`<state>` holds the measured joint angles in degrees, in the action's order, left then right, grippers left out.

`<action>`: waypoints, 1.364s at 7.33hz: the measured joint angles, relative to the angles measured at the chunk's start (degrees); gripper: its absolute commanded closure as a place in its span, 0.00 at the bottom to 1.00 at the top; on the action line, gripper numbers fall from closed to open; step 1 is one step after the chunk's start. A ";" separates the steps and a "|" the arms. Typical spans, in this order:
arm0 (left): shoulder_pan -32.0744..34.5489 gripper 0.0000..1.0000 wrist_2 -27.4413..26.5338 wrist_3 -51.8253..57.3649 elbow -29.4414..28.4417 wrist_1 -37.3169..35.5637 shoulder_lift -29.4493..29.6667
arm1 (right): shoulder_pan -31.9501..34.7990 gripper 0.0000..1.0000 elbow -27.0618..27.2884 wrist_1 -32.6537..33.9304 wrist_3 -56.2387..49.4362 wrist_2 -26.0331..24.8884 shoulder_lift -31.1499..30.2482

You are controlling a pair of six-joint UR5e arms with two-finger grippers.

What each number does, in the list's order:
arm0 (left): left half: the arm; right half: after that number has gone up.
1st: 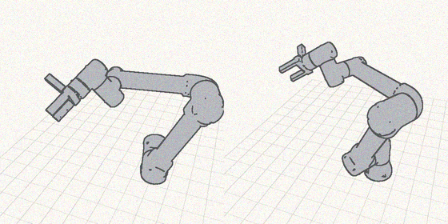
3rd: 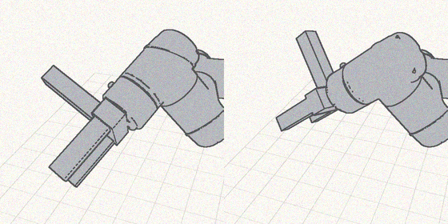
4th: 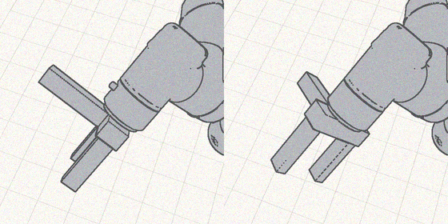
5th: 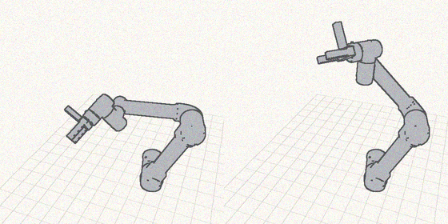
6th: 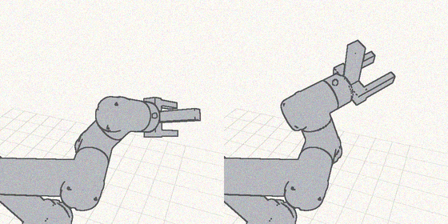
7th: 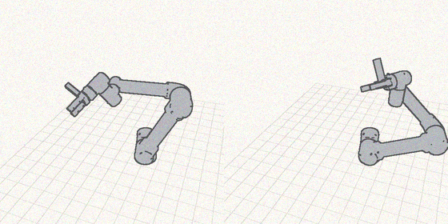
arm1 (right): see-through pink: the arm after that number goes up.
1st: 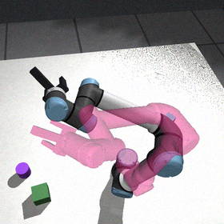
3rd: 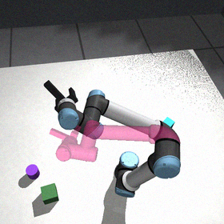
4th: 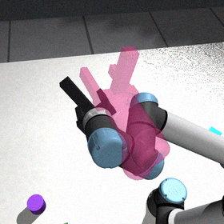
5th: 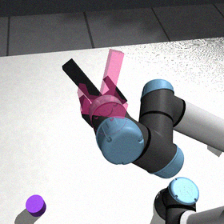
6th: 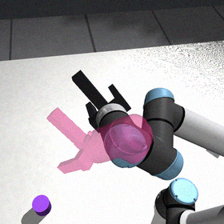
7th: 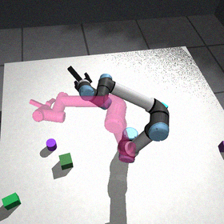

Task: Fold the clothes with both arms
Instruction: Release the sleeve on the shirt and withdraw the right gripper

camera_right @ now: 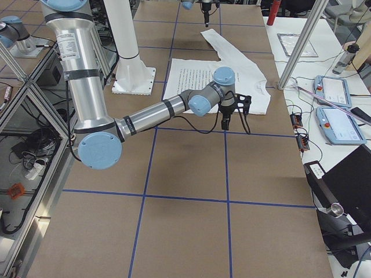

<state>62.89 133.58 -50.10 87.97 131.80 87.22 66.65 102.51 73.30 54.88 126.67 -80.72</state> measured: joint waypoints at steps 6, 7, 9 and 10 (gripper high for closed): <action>-4.56 0.31 -0.24 -0.63 -3.22 0.38 1.06 | 1.28 0.01 -0.51 -0.05 -3.63 0.49 -2.67; -4.58 0.31 -0.39 -0.62 -3.44 0.35 1.05 | 1.29 0.01 -0.46 -0.07 -3.62 0.46 -2.82; -4.61 0.34 -1.57 -0.63 -3.69 0.24 0.97 | 1.29 0.01 -0.45 -0.08 -3.56 0.43 -2.85; -4.61 0.41 -1.90 -0.67 -3.75 0.22 0.95 | 1.29 0.01 -0.45 -0.09 -3.53 0.43 -2.86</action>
<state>58.27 131.68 -50.77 84.21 132.02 88.17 67.94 102.06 73.21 51.34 127.09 -83.58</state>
